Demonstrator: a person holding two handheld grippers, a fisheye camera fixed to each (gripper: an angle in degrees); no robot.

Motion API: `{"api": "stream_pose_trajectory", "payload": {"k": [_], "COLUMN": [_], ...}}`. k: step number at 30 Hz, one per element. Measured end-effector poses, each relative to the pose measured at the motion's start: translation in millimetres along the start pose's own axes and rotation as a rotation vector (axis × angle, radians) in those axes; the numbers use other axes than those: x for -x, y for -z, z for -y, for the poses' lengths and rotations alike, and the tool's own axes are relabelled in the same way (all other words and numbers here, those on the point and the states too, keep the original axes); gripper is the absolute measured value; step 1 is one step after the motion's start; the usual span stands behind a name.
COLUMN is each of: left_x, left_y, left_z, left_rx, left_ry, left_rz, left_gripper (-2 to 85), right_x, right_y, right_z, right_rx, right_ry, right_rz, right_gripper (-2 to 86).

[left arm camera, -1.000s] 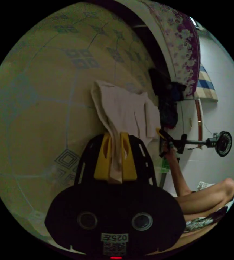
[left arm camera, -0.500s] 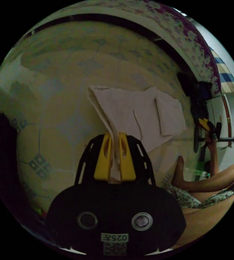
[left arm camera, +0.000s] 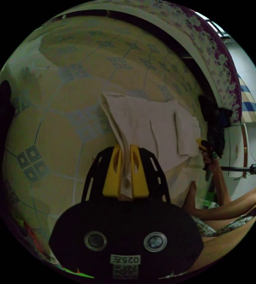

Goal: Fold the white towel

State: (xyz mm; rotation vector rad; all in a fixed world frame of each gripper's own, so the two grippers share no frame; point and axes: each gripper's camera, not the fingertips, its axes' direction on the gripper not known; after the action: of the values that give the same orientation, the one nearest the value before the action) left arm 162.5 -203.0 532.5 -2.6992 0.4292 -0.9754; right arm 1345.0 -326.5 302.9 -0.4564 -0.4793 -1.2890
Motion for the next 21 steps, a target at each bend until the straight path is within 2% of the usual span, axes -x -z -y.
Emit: {"api": "stream_pose_trajectory", "payload": {"k": [3, 5, 8, 10, 12, 13, 15, 17, 18, 21], "left_x": [-4, -7, 8, 28, 44, 55, 71, 74, 72, 80], "left_y": [27, 57, 116, 152, 165, 167, 159, 144, 156, 173], "left_z": [-5, -5, -2, 5, 11, 16, 22, 21, 17, 8], "left_rx": [0.005, -0.010, -0.044, -0.022, 0.029, 0.058, 0.092, 0.143, 0.044, 0.022], "left_ry": [-0.033, -0.065, -0.068, -0.085, -0.113, -0.125, -0.069, -0.114, -0.151, -0.101], "left_rz": [0.075, 0.152, 0.279, 0.415, 0.469, 0.360, 0.218, 0.241, 0.246, 0.245], "left_gripper": [0.3, 0.2, 0.1, 0.4, 0.7, 0.8, 0.9, 1.8, 2.1, 2.4], "right_x": [22, 53, 104, 122, 117, 99, 69, 31, 7, -31], "right_y": [21, 63, 170, 250, 291, 311, 318, 303, 290, 272], "right_z": [-2, -11, -27, -36, -39, -41, -46, -52, -59, -81], "right_rx": [-0.031, -0.075, -0.128, -0.114, -0.061, -0.066, -0.057, 0.058, 0.121, 0.120], "right_ry": [0.015, 0.056, 0.069, 0.009, -0.029, -0.111, -0.185, -0.240, -0.265, -0.292], "right_rz": [0.102, 0.064, -0.314, -0.718, -0.904, -0.816, -0.821, -0.891, -0.914, -0.994], "right_gripper": [-0.2, -0.6, -0.9, -0.9, -1.0, -1.0, -1.0, -1.0, -1.0, -1.0]}}
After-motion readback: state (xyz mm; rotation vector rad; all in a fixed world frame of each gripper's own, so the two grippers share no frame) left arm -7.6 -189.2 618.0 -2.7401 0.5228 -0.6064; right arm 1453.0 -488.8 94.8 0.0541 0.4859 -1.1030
